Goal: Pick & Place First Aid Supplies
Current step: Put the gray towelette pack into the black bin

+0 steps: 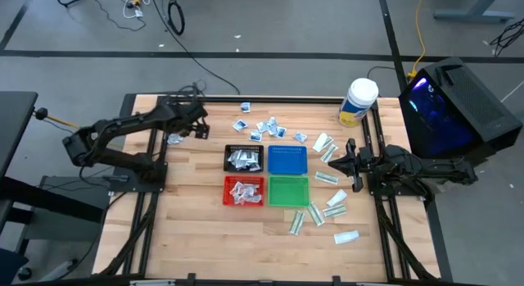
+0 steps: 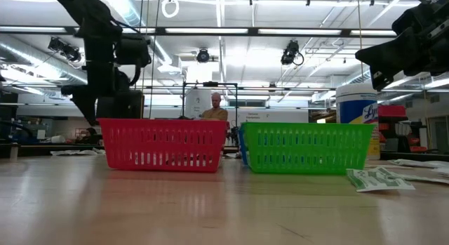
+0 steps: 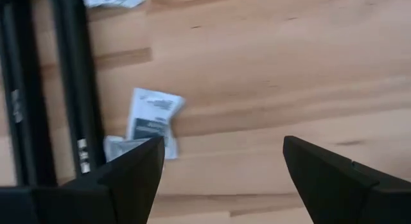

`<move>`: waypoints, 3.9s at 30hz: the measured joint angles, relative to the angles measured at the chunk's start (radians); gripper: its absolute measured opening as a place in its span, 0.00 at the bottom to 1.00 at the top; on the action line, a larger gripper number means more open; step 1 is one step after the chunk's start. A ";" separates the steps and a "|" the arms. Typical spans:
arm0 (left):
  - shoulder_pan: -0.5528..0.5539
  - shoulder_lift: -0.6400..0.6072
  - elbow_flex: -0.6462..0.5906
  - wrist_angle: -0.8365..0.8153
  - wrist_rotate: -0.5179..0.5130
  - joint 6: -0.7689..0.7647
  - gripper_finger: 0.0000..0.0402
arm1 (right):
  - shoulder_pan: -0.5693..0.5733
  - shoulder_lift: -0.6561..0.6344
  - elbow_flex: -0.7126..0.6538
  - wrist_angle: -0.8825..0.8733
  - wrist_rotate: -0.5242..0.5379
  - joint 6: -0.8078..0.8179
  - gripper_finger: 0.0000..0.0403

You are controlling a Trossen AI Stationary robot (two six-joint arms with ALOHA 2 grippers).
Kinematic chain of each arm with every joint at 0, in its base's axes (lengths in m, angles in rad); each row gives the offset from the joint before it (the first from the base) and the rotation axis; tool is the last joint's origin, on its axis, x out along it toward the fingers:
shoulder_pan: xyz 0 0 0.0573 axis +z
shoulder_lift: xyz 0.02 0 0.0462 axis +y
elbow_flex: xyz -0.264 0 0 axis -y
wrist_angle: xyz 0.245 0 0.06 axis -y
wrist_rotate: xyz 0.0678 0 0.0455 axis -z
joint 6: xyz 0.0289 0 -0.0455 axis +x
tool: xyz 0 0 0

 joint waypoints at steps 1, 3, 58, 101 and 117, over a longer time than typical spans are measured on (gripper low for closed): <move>0.018 0.000 0.000 -0.008 0.004 0.002 0.81 | 0.000 0.000 0.000 0.000 0.000 0.000 0.04; 0.048 0.000 0.000 -0.014 0.024 0.012 0.81 | 0.000 0.000 0.000 0.000 0.000 0.000 0.04; 0.149 0.329 0.002 0.017 -0.068 0.132 0.51 | 0.000 0.000 0.000 0.000 0.000 0.000 0.04; 0.146 0.330 0.000 0.034 -0.029 0.114 0.08 | 0.000 0.000 0.000 0.000 0.000 0.000 0.04; 0.146 0.329 0.000 0.034 -0.029 0.141 0.05 | 0.000 0.000 0.000 0.000 0.000 0.000 0.04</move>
